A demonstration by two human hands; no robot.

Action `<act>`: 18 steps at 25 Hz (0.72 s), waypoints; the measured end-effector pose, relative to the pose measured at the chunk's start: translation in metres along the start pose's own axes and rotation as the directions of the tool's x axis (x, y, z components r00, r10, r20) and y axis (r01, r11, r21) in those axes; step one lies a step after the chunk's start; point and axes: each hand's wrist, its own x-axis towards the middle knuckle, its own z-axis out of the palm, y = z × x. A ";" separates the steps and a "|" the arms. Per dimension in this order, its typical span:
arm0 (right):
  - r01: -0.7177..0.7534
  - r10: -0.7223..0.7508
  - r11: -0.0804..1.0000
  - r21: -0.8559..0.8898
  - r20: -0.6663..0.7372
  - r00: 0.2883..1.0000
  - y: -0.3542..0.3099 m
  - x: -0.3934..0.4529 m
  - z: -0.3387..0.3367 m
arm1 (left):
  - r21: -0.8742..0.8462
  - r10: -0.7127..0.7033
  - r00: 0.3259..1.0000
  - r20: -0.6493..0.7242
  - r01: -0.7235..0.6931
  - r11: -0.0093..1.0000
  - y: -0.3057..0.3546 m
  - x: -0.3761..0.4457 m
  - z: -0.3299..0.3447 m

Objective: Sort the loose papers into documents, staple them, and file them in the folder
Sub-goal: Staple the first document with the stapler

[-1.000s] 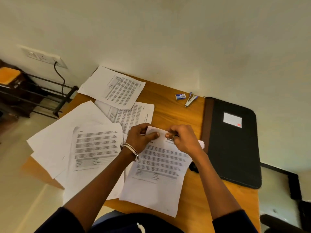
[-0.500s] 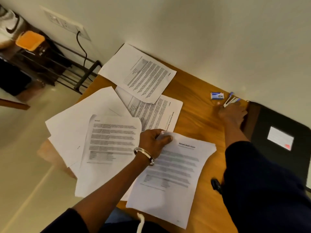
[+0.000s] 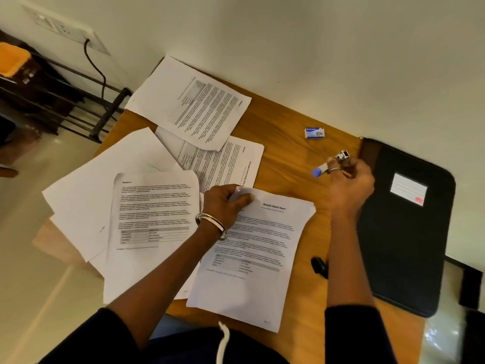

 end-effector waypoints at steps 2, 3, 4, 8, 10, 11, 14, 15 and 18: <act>-0.188 0.109 0.872 0.452 0.195 0.975 -0.005 -0.028 -0.016 | -0.001 0.030 0.999 0.019 -0.030 1.000 0.008 -0.007 0.003; -0.327 0.150 0.720 0.611 0.324 0.934 -0.008 -0.042 -0.026 | -0.001 0.050 0.999 0.021 -0.050 0.999 0.011 -0.011 0.004; -0.442 0.164 0.591 0.674 0.437 0.885 -0.013 -0.055 -0.034 | 0.003 0.073 0.997 0.020 -0.073 0.997 0.015 -0.015 0.005; -0.532 0.205 0.647 0.547 0.547 0.812 -0.025 -0.087 -0.057 | 0.014 0.148 0.988 0.029 -0.149 0.989 0.025 -0.033 0.008; -0.476 0.163 0.726 0.497 0.548 0.820 -0.027 -0.100 -0.074 | 0.014 0.204 0.977 0.056 -0.206 0.979 0.030 -0.046 0.009; -0.408 0.119 0.778 0.477 0.526 0.842 -0.030 -0.107 -0.082 | 0.013 0.233 0.970 0.071 -0.235 0.972 0.032 -0.053 0.009; -0.136 -0.073 0.914 0.382 0.484 0.872 -0.030 -0.123 -0.104 | 0.019 0.318 0.943 0.103 -0.321 0.947 0.039 -0.072 0.011; -0.068 -0.127 0.926 0.371 0.477 0.870 -0.029 -0.128 -0.110 | 0.027 0.349 0.931 0.108 -0.353 0.935 0.040 -0.078 0.012; 0.066 -0.235 0.928 0.367 0.438 0.868 -0.025 -0.135 -0.128 | 0.049 0.424 0.897 0.124 -0.432 0.900 0.046 -0.094 0.016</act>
